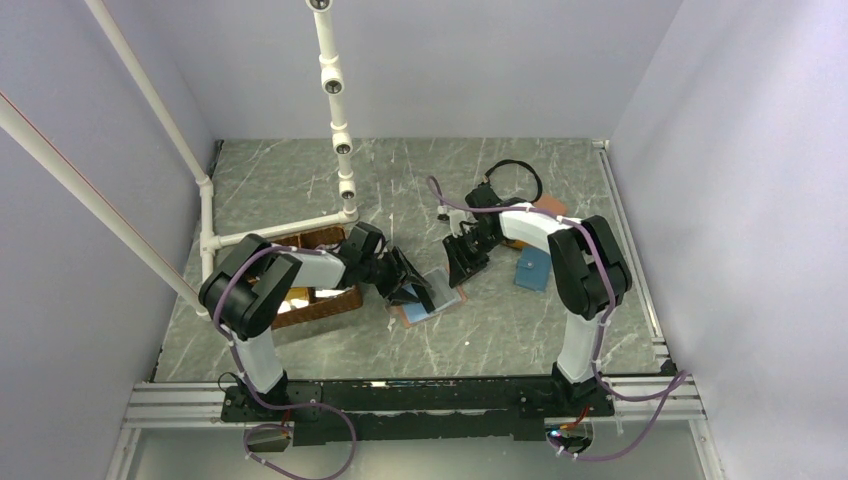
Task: Take the credit cards out of the card holder
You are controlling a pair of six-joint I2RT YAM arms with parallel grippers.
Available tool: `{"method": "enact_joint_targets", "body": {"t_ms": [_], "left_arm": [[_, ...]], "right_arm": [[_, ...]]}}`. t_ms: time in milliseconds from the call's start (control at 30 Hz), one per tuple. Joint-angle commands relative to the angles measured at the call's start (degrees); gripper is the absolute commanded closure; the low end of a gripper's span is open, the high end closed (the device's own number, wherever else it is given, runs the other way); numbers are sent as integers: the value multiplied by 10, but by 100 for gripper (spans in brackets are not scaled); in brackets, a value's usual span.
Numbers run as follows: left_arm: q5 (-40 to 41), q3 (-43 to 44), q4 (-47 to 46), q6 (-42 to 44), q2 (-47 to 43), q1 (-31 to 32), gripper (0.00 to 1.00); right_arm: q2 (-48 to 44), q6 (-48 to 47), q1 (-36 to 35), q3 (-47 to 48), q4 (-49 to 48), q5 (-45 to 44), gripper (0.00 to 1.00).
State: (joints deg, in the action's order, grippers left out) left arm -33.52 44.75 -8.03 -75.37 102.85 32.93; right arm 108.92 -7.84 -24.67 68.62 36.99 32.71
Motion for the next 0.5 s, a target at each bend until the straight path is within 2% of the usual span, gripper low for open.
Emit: {"method": "enact_joint_targets", "body": {"t_ms": [0, 300, 467], "left_arm": [[39, -27, 36, -3, -4, -3, 40], [37, -27, 29, -16, 9, -5, 40], [40, -28, 37, -16, 5, -5, 40]], "right_arm": [[26, -7, -13, 0, 0, -81, 71], [39, -12, -29, 7, 9, -103, 74], [19, -10, -15, 19, 8, -93, 67]]}}
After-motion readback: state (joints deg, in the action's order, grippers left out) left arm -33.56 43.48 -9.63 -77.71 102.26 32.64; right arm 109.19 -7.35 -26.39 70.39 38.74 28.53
